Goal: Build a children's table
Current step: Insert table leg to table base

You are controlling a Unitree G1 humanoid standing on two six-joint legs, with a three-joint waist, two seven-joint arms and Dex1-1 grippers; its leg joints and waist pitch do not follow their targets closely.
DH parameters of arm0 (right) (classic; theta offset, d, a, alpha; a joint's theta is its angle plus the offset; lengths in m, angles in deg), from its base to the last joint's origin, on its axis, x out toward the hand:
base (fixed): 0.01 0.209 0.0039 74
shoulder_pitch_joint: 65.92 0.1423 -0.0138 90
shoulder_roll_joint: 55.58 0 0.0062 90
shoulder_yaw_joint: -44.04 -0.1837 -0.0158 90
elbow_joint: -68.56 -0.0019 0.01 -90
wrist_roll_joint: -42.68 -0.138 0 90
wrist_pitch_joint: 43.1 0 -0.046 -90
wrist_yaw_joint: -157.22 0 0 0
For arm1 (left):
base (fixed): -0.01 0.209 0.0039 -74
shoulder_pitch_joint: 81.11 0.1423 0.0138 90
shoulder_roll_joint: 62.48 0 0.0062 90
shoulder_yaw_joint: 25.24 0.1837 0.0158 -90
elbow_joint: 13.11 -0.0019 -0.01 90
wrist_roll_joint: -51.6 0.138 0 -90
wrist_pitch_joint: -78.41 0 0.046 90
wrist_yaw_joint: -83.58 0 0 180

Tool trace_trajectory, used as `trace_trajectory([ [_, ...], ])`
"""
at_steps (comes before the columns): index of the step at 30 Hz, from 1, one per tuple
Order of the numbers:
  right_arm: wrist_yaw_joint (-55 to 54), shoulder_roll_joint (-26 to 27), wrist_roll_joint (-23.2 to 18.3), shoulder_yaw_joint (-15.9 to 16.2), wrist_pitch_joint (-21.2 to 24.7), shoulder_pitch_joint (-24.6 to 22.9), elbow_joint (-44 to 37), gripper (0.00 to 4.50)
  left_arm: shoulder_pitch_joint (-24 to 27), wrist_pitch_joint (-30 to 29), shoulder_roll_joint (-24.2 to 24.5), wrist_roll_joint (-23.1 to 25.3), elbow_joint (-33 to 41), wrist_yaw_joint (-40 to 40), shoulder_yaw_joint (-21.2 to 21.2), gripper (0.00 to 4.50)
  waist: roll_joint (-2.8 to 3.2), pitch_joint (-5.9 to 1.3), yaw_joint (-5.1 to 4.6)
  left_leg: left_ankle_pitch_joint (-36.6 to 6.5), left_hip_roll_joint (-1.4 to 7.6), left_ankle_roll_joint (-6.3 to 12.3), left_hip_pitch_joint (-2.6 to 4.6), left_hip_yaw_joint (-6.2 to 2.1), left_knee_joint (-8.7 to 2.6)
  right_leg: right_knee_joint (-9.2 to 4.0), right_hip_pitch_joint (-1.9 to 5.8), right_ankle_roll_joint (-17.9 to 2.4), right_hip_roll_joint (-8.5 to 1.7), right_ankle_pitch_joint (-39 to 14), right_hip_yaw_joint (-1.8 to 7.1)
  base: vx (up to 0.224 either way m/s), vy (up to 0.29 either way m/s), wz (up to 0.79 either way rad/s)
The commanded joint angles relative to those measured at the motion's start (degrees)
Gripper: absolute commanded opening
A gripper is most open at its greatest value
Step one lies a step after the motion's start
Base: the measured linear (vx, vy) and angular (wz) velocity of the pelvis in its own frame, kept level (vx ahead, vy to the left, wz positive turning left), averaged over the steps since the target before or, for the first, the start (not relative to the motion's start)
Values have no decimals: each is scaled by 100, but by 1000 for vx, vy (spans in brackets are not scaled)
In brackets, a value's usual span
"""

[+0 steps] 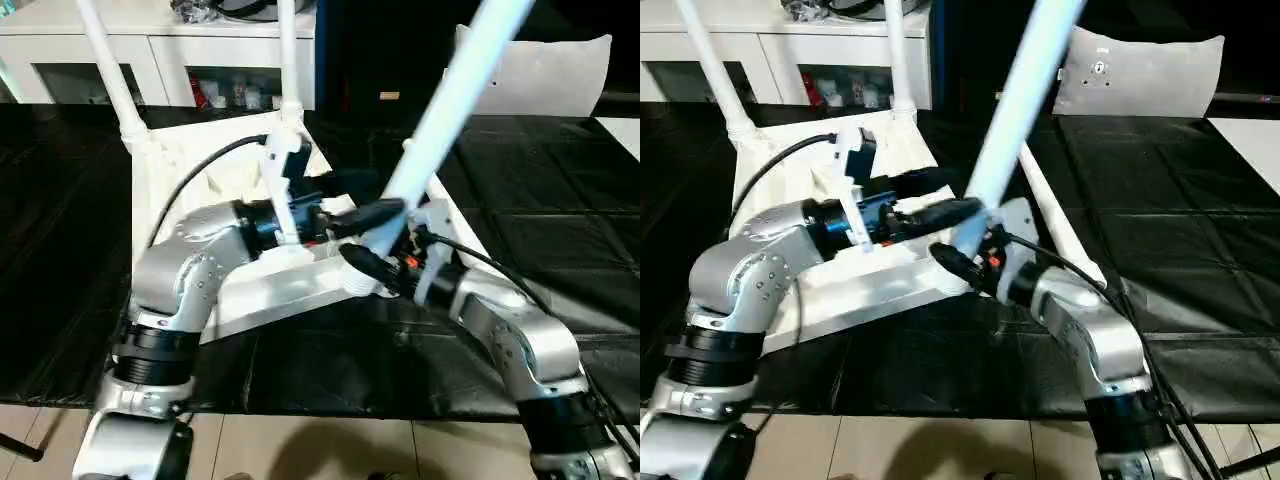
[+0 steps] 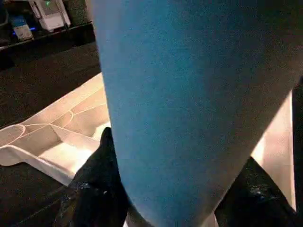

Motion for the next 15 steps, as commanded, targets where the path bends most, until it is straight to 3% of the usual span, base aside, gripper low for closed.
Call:
trace_trajectory([
  [1,20,-13,30,82,42,57,-31,190,-110,100,-26,196,-112,-192,108,426,-76,-441,-6,-818,22,341,-19,83,-342,-369,407,-915,-187,-1653,223,0,0,0],
  [4,11,27,36,129,80,85,-53,190,-223,323,-144,523,-530,-646,85,430,-74,-445,-4,-847,12,304,-17,81,-336,-399,407,-811,-188,-1808,219,0,0,0],
  [5,9,31,37,130,82,87,-54,190,-234,330,-164,528,-565,-697,50,400,-74,-445,-4,-847,12,304,-17,81,-336,-399,407,-811,-188,-1808,219,0,0,0],
  [8,22,29,35,134,90,101,-54,190,-264,215,-249,221,-576,-753,-179,387,-69,-458,-6,-770,16,318,-28,74,-328,-364,421,-884,-186,-1603,215,0,0,0],
  [10,27,23,30,141,91,101,-59,190,-246,161,-264,77,-502,-717,-241,348,-63,-467,2,-746,22,345,-12,78,-322,-364,408,-950,-192,-1542,222,0,0,0],
  [15,36,10,25,153,81,95,-52,190,-191,168,-234,69,-455,-675,-168,332,-59,-466,12,-731,26,380,-12,75,-322,-352,413,-978,-188,-1504,215,0,0,0],
])
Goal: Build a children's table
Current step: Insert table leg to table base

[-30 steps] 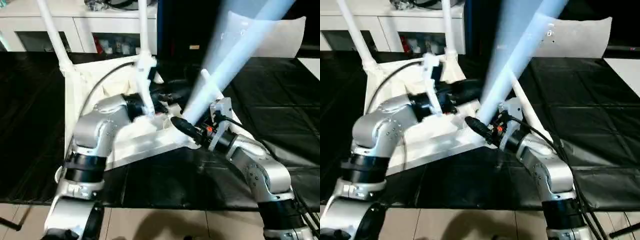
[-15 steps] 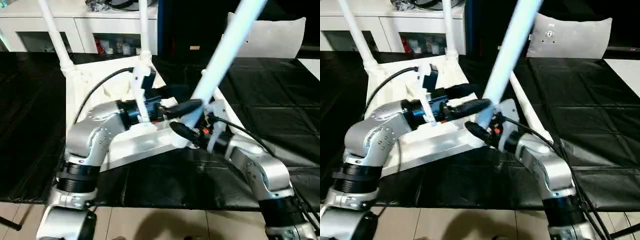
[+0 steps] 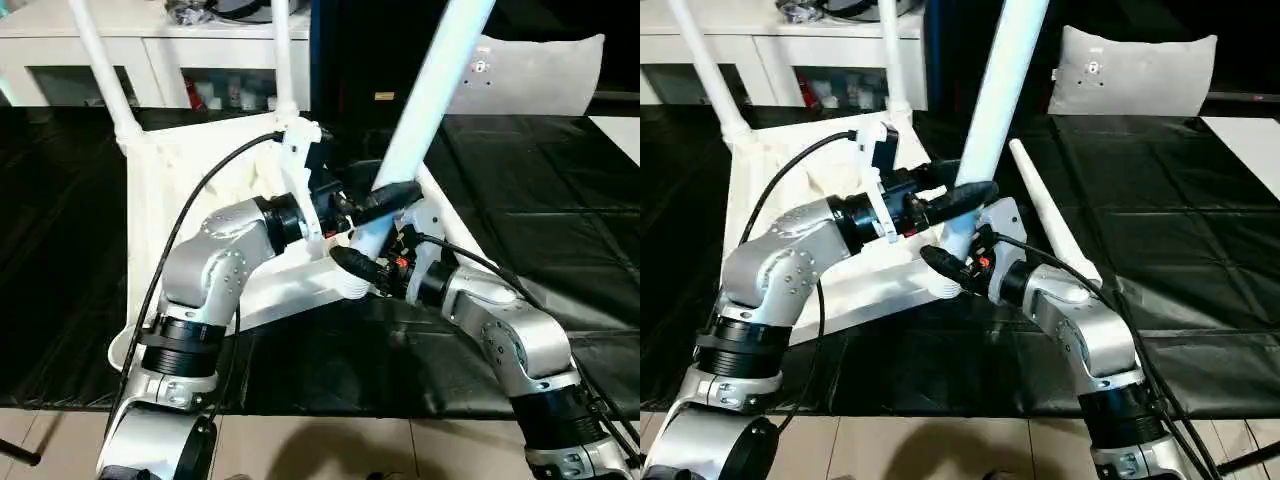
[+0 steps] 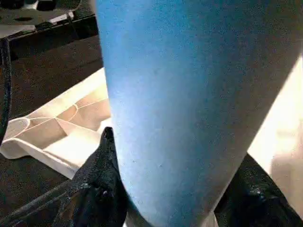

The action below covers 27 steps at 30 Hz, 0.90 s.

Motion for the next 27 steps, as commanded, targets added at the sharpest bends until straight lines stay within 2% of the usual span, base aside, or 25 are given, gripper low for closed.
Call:
trace_trajectory([
  [1,38,-13,1,11,11,78,-91,190,18,-1,38,-6,87,-14,-27,303,-61,-465,16,-741,23,383,-9,76,-324,-364,406,-974,-193,-1518,216,0,0,0],
  [2,38,-11,-1,12,9,80,-89,190,34,-43,43,-2,85,-28,-2,301,-62,-467,16,-742,22,378,-9,75,-323,-361,409,-972,-195,-1519,217,0,0,0],
  [3,34,5,3,16,-7,99,-63,190,58,-90,29,54,39,-142,12,306,-35,-465,24,-753,23,373,-4,71,-326,-363,407,-971,-198,-1539,214,0,0,0],
  [4,33,9,4,17,-11,103,-57,190,62,-100,25,63,29,-165,12,307,-51,-466,20,-776,27,359,-5,71,-326,-361,409,-973,-196,-1539,214,0,0,0],
  [6,32,16,6,18,-18,113,-42,190,64,-117,17,76,4,-212,8,271,-57,-467,19,-762,22,363,-9,73,-323,-360,410,-976,-192,-1512,214,0,0,0],
  [9,35,20,11,17,-35,131,-18,190,64,-4,39,142,-17,-220,57,263,-58,-471,24,-731,19,370,-12,72,-320,-360,416,-963,-195,-1526,213,0,0,0],
  [12,35,13,11,6,-34,159,-2,190,62,69,71,171,-14,-243,69,218,-67,-474,19,-687,20,384,-16,73,-316,-349,417,-976,-191,-1449,216,0,0,0],
  [20,64,-26,10,-8,-27,215,26,190,68,89,101,195,-1,-264,92,190,-64,-474,17,-692,25,374,-9,72,-313,-348,414,-958,-195,-1513,214,0,0,0],
  [24,57,-31,36,-6,-48,282,88,190,-39,-212,-42,118,-187,-844,-206,188,-58,-474,9,-691,21,370,-12,80,-300,-334,416,-1007,-185,-1417,216,0,0,0],
  [25,28,-17,42,-30,-56,343,142,190,-131,-271,-110,84,-353,-1144,-400,187,-49,-469,14,-762,6,365,-6,80,-294,-356,408,-1020,-185,-1530,205,0,0,0],
  [27,44,-26,31,-45,-46,393,169,190,-202,-230,-97,126,-447,-1265,-469,187,-56,-463,16,-860,-4,355,-3,78,-296,-380,408,-930,-181,-1725,195,0,0,0],
])
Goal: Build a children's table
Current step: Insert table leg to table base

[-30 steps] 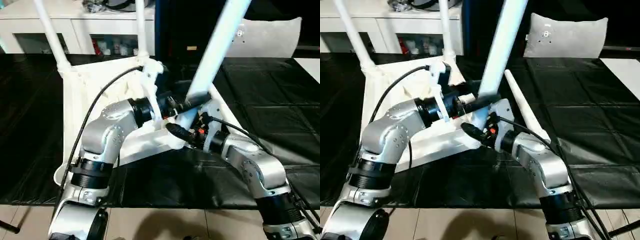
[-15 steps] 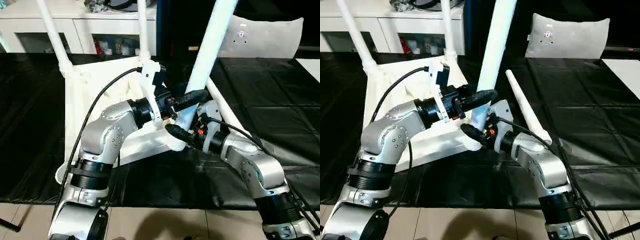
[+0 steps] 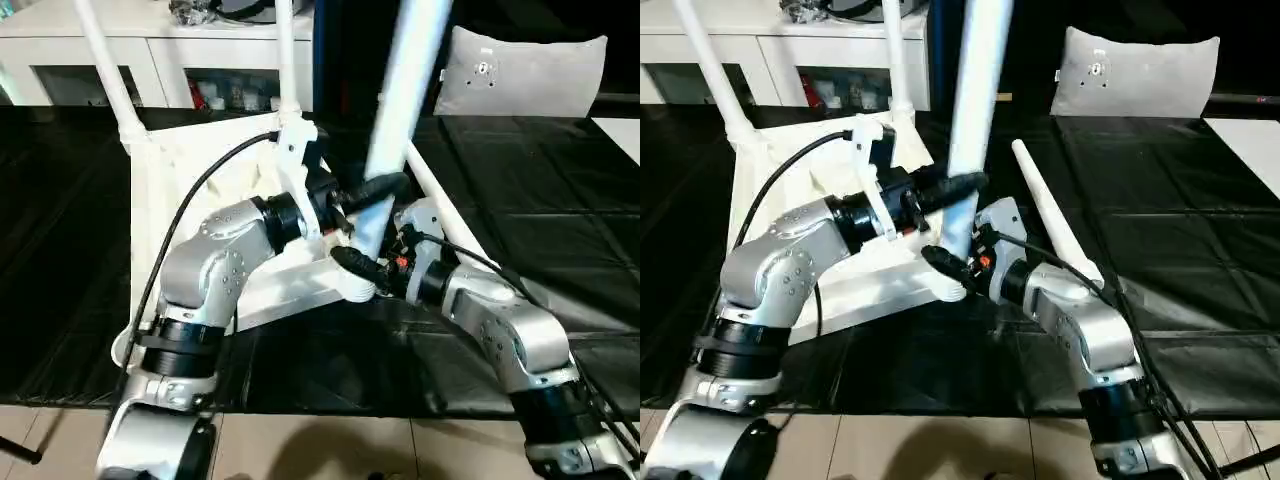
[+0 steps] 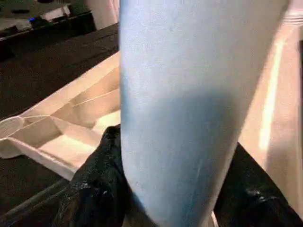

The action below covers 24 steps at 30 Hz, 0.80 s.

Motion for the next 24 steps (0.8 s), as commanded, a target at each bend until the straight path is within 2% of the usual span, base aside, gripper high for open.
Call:
trace_trajectory([
  [1,67,-11,30,10,-42,159,-203,190,-98,-55,62,198,-256,-452,-161,186,-63,-463,16,-876,1,350,-3,78,-327,-398,406,-902,-183,-1774,196,0,0,0],
  [3,99,-37,22,9,-33,185,-192,190,-148,3,103,253,-258,-457,-145,184,-62,-472,24,-822,12,356,-4,68,-329,-389,405,-882,-187,-1731,200,0,0,0],
  [7,106,-43,-51,-48,48,221,-181,190,-189,26,126,300,-167,-489,-114,183,-78,-481,25,-688,9,413,-17,75,-318,-357,418,-974,-189,-1489,206,0,0,0],
  [8,104,-37,-96,-80,86,236,-176,225,-193,-1,126,310,-127,-524,-100,182,-88,-482,24,-676,7,430,-18,76,-315,-357,420,-977,-188,-1493,206,0,0,0],
  [10,91,-26,-154,-125,146,262,-167,262,-206,-30,120,332,-71,-609,-82,182,-77,-481,27,-676,15,428,-13,74,-315,-353,412,-985,-189,-1505,202,0,0,0],
  [12,99,-26,-188,-148,187,283,-163,270,-225,-45,114,361,-28,-723,-70,182,-79,-478,19,-721,18,414,-14,71,-318,-360,412,-954,-185,-1544,199,0,0,0],
  [13,108,-29,-201,-154,205,289,-167,293,-235,-62,115,373,0,-773,-60,182,-77,-472,20,-782,11,392,-5,74,-315,-377,407,-866,-186,-1719,196,0,0,0],
  [21,-20,-79,-405,-390,580,281,-293,351,-212,-128,150,382,219,-841,46,181,-78,-473,39,-774,12,365,-8,68,-316,-370,393,-885,-183,-1706,198,0,0,0],
  [24,-22,-116,-422,-414,637,290,-278,389,-208,-141,150,374,244,-869,62,181,-93,-470,37,-799,6,344,-14,71,-314,-375,396,-845,-189,-1791,197,0,0,0],
])
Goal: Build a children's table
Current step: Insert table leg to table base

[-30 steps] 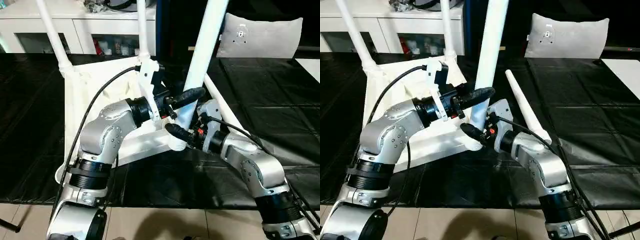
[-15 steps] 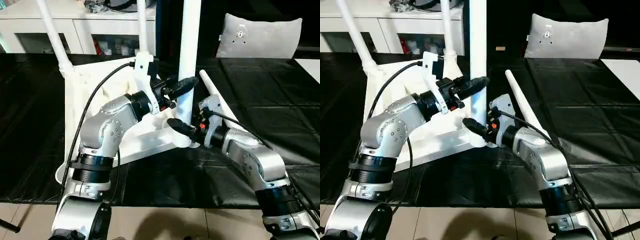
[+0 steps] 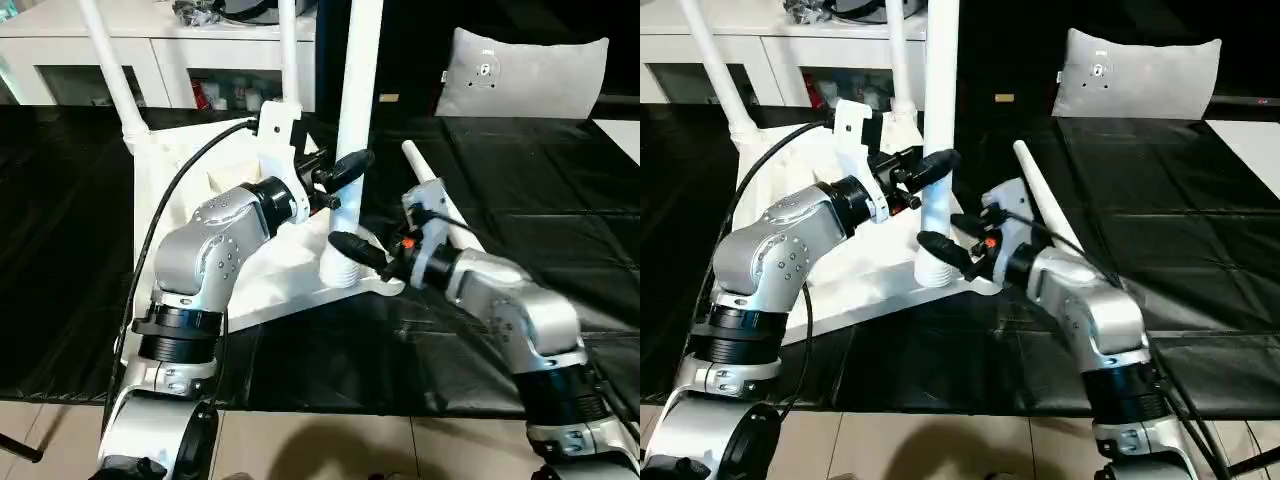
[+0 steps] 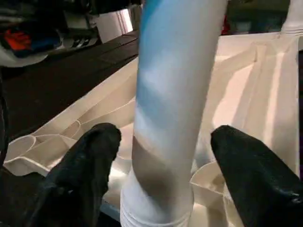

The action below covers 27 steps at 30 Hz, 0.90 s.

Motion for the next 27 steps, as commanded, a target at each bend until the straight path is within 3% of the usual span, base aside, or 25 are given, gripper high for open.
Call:
trace_trajectory([
  [1,33,-137,-102,-77,222,102,-39,393,-56,-54,17,20,189,-59,68,181,-83,-467,18,-786,8,336,-15,73,-338,-394,398,-879,-181,-1758,200,0,0,0],
  [14,173,-90,-238,49,593,192,136,394,23,-207,69,-88,536,279,406,181,-131,-458,12,-778,6,333,-26,81,-329,-404,385,-827,-190,-1954,198,0,0,0],
  [16,162,-90,-202,65,607,232,213,360,35,-219,132,-62,581,367,501,181,-130,-457,13,-803,3,313,-21,83,-327,-417,378,-789,-190,-2046,197,0,0,0],
  [27,234,-107,-188,143,718,225,200,273,42,-271,181,-105,680,455,585,181,-120,-464,15,-761,5,284,-29,79,-328,-396,393,-812,-190,-1890,202,0,0,0],
])
